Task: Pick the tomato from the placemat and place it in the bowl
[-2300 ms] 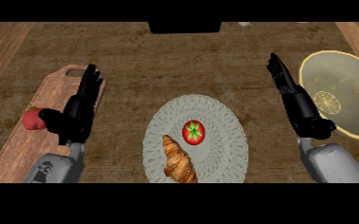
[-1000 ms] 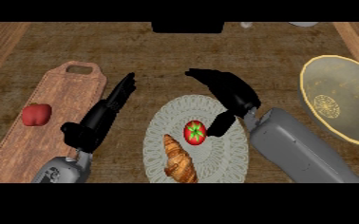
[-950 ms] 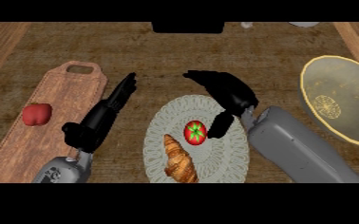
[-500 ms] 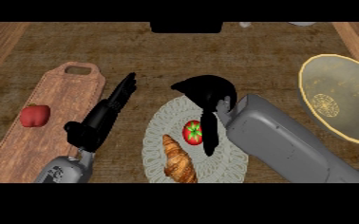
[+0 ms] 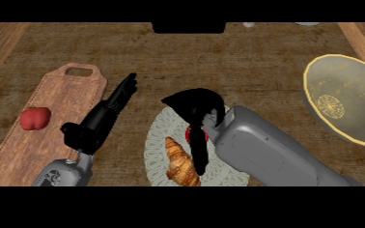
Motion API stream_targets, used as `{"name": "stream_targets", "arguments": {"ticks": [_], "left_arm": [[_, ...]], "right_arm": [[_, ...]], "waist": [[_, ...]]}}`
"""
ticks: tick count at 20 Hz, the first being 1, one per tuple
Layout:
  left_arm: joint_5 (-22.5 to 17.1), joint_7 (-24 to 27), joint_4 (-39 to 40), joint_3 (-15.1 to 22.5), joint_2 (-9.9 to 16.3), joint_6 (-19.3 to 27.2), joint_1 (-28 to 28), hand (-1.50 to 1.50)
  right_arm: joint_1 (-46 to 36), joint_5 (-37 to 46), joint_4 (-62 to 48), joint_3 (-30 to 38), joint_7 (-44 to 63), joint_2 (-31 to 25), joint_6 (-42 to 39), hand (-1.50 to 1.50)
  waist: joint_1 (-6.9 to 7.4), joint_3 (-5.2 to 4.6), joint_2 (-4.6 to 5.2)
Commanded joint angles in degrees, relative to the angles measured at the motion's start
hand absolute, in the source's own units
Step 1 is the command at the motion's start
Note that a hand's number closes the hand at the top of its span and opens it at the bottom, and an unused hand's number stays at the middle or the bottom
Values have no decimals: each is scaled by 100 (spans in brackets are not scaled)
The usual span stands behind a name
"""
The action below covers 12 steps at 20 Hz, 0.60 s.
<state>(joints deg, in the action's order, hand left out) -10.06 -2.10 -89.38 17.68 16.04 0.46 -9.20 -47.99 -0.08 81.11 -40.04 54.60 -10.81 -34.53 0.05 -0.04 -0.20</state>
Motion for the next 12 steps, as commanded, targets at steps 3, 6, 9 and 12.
{"name": "stream_targets", "arguments": {"ticks": [3, 6, 9, 12], "left_arm": [[88, -50, -92, -124, -75, -116, 55, 0], [312, -73, 9, -4, -351, 45, 12, 0], [200, -36, -18, -121, -361, -153, 25, 0], [139, -23, 125, -326, -273, -336, 28, 0]], "right_arm": [[374, 436, 452, -2, 363, -153, -402, -150], [463, 598, 800, 43, 673, 55, -357, -150], [554, 1313, 503, -23, 30, 91, -136, -150], [944, 1876, 789, -252, 54, 339, 163, -150]], "waist": [[-8, 4, 7], [-21, 3, 4], [3, 4, 16], [-7, 4, 14]]}}
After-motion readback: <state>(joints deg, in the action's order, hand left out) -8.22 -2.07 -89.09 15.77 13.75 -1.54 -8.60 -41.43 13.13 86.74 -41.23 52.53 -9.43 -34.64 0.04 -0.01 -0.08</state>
